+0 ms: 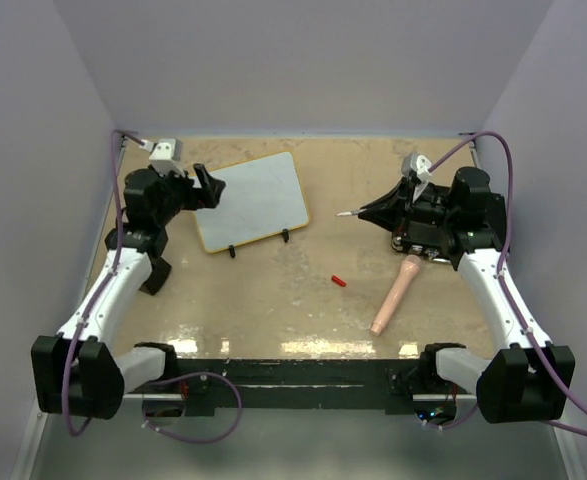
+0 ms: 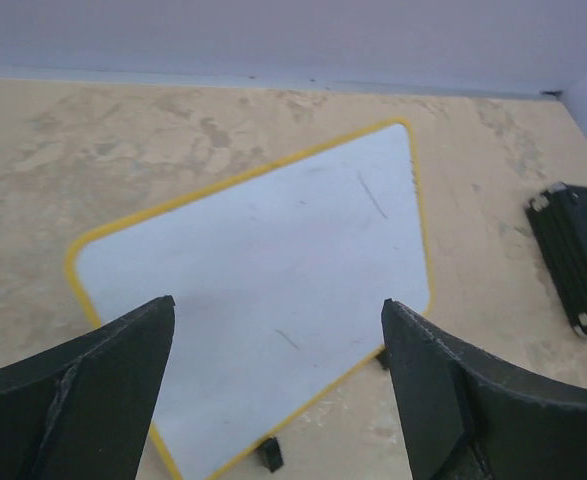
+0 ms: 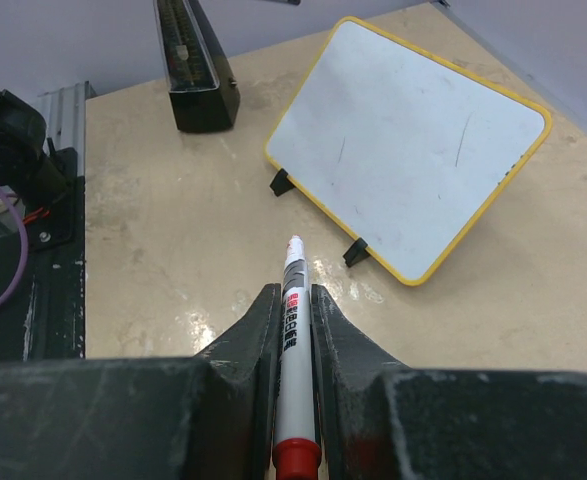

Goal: Write a sentence on the whiteboard
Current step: Place the pen cap at the center of the board, then pick up the whiteboard from the whiteboard stand.

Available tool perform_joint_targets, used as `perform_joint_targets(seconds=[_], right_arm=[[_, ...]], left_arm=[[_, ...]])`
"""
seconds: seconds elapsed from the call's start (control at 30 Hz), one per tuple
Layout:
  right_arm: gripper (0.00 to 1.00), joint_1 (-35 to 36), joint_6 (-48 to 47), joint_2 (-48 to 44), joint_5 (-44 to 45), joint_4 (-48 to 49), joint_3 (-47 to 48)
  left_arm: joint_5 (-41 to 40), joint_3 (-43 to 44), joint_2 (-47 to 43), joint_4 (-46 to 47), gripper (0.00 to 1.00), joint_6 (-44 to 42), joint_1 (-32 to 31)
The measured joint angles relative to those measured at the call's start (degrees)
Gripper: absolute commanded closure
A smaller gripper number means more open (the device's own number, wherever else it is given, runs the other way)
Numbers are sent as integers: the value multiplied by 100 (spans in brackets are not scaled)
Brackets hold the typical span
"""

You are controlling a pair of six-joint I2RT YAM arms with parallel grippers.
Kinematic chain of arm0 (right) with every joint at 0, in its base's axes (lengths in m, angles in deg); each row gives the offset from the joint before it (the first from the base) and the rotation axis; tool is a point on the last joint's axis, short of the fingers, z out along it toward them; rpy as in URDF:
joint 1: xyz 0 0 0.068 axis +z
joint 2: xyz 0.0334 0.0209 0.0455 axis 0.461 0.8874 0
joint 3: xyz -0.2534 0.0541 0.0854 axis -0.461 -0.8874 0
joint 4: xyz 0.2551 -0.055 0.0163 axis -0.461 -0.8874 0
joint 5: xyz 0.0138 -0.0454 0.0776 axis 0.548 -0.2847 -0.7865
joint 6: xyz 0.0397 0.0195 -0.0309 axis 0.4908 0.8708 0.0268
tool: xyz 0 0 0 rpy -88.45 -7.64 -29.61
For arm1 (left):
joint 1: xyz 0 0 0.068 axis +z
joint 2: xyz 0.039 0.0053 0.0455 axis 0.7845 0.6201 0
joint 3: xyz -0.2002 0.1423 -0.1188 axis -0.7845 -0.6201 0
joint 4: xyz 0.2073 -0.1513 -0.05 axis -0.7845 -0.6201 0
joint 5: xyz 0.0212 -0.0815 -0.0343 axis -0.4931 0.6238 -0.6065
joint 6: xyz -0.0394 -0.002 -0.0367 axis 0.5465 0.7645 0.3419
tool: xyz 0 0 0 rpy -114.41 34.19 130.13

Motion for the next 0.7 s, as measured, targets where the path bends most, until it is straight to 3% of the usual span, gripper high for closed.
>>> perform_joint_targets(seconds=[0.03, 0.2, 0.37, 0.7], right_arm=[[100, 0, -9, 0, -22, 0, 0], [100, 0, -24, 0, -55, 0, 0], [100, 0, -44, 0, -122, 0, 0], [100, 0, -79, 0, -229, 0, 0]], left_arm=[[118, 138, 109, -87, 1, 11, 306], [457, 645, 817, -321, 0, 46, 1204], [649, 673, 1213, -640, 0, -15, 1471], [1397, 673, 1998, -398, 0, -107, 1871]])
